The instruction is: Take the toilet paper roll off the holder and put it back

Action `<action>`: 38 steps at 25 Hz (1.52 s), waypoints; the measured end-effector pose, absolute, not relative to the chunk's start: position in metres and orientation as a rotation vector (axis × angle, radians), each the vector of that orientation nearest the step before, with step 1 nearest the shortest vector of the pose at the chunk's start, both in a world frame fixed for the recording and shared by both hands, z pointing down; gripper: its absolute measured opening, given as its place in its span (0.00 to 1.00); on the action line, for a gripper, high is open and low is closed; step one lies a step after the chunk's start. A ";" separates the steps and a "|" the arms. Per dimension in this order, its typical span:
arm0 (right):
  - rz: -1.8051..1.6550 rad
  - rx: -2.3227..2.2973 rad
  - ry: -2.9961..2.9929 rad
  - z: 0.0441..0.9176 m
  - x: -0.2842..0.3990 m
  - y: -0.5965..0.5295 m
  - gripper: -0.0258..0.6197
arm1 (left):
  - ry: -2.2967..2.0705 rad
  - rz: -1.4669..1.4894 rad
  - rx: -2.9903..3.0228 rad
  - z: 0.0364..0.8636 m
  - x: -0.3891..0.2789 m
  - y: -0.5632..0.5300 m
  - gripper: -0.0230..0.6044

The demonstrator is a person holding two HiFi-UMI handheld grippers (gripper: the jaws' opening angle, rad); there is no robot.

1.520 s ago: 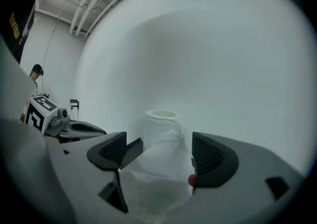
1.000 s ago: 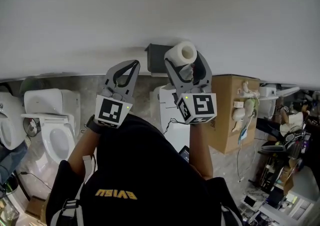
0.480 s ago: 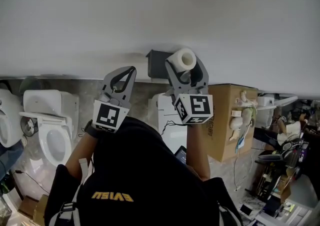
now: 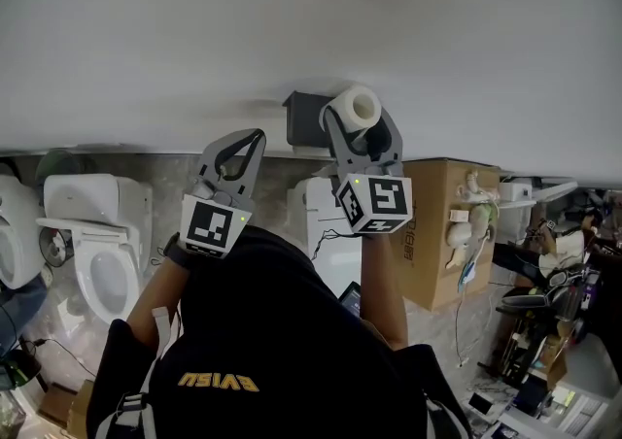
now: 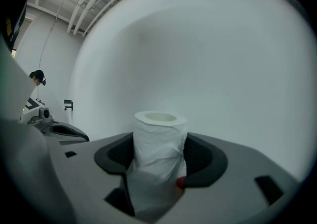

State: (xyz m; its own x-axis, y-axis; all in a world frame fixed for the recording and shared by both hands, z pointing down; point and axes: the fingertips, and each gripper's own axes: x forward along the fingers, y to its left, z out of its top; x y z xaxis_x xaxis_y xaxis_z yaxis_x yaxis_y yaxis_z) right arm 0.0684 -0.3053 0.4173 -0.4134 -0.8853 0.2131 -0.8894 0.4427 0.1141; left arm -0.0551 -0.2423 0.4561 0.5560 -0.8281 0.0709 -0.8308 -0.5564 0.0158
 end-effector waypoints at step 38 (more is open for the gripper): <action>0.001 1.586 -2.401 0.407 0.082 -0.306 0.48 | -1.368 0.107 2.787 0.465 -0.052 -0.220 0.05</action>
State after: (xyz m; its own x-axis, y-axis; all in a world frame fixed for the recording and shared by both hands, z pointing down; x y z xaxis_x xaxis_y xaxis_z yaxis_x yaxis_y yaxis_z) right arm 0.0824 -0.3058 0.4070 -0.3680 -0.9039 0.2182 -0.9040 0.4027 0.1437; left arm -0.0524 -0.2202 0.4654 0.6100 -0.7886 0.0774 -0.7911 -0.6117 0.0016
